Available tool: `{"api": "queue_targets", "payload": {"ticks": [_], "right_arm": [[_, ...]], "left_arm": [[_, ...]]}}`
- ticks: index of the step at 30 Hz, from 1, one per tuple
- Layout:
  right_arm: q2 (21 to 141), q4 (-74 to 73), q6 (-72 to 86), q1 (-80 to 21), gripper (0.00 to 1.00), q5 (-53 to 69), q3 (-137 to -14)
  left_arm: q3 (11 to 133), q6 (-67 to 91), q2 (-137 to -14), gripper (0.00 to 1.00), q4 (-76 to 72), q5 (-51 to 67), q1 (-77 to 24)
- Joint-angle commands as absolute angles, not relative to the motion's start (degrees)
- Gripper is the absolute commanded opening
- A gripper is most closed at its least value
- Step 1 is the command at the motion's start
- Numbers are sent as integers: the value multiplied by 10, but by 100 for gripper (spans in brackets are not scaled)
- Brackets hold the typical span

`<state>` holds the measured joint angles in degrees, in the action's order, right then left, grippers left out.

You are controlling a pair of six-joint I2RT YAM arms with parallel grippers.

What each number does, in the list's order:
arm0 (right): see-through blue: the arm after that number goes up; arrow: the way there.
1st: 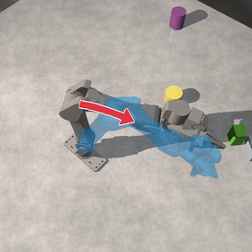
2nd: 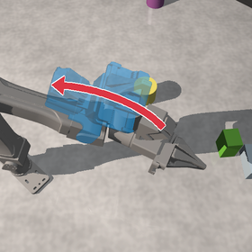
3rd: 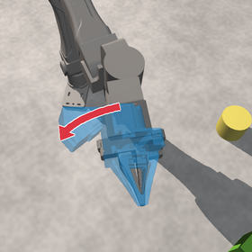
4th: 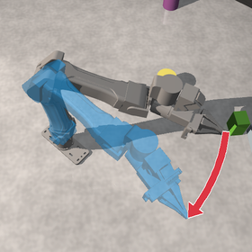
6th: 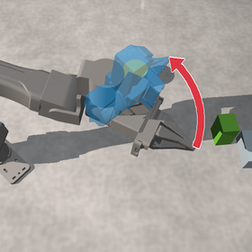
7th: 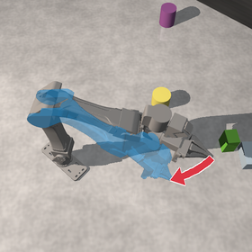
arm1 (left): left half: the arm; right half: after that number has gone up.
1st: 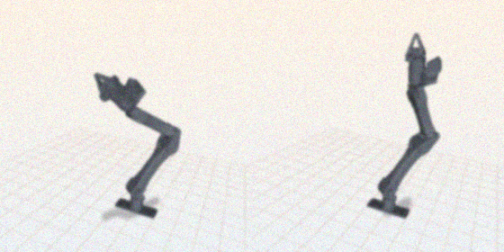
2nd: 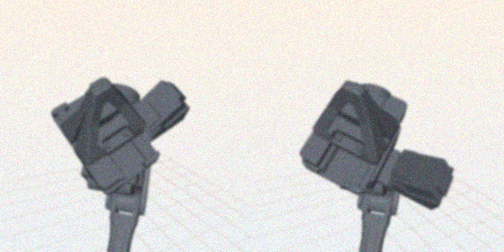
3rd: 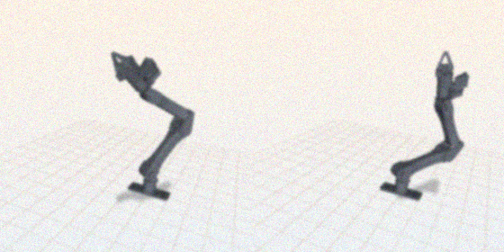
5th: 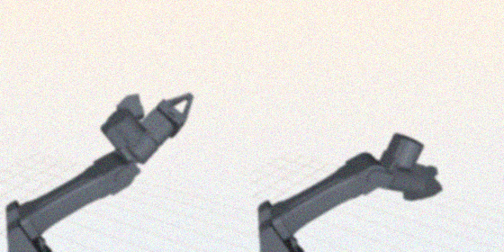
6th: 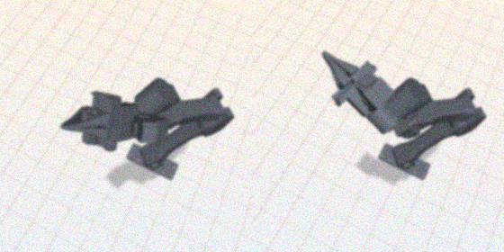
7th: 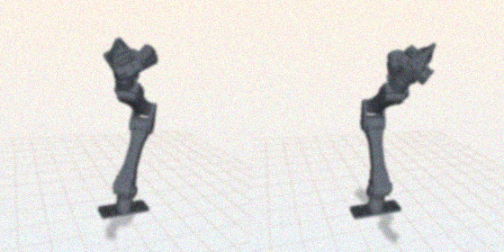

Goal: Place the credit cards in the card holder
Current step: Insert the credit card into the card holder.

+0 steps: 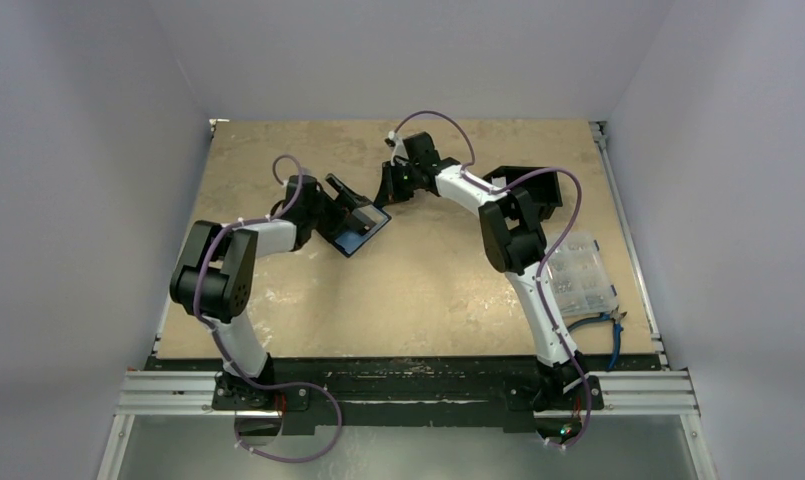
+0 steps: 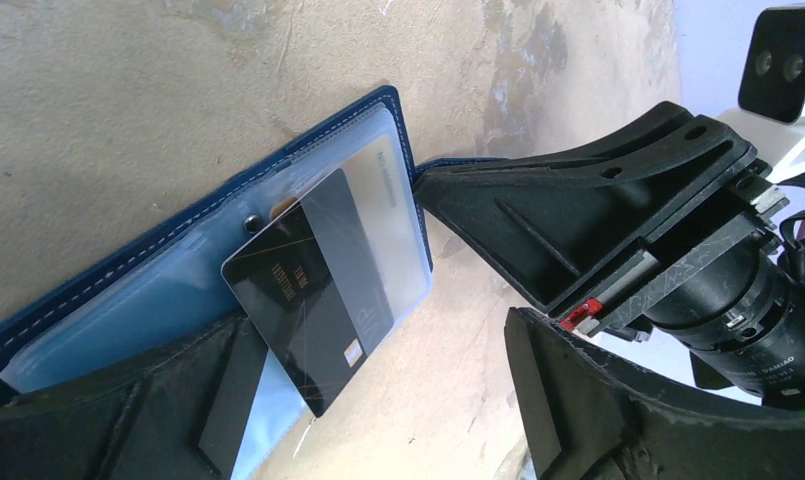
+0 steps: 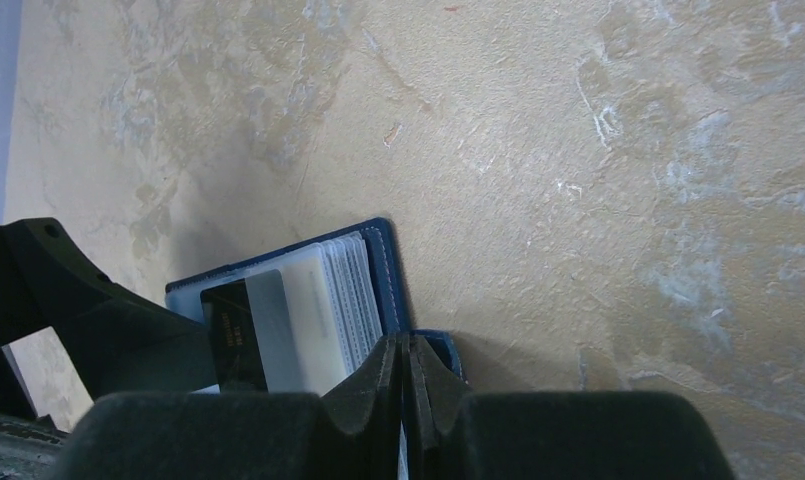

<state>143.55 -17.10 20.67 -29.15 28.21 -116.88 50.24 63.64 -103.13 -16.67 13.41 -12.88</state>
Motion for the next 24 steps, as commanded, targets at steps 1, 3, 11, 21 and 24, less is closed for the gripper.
{"api": "queue_targets", "payload": {"ticks": [1,3,11,21,24], "right_arm": [[1420,-207,189,-292,12,274,-1169],[1421,-206,189,-292,12,275,-1168],[1424,-208,190,-292,11,271,-1169],[1426,-212,189,-294,9,266,-1169],[1427,-211,189,-294,8,268,-1168]], "left_arm": [[533,601,-1012,98,-31,108,-127],[560,607,-1014,100,48,93,-127],[563,615,-1018,78,31,122,-132],[544,616,-1034,66,-76,144,-140],[561,606,-1031,64,-80,129,-149]]}}
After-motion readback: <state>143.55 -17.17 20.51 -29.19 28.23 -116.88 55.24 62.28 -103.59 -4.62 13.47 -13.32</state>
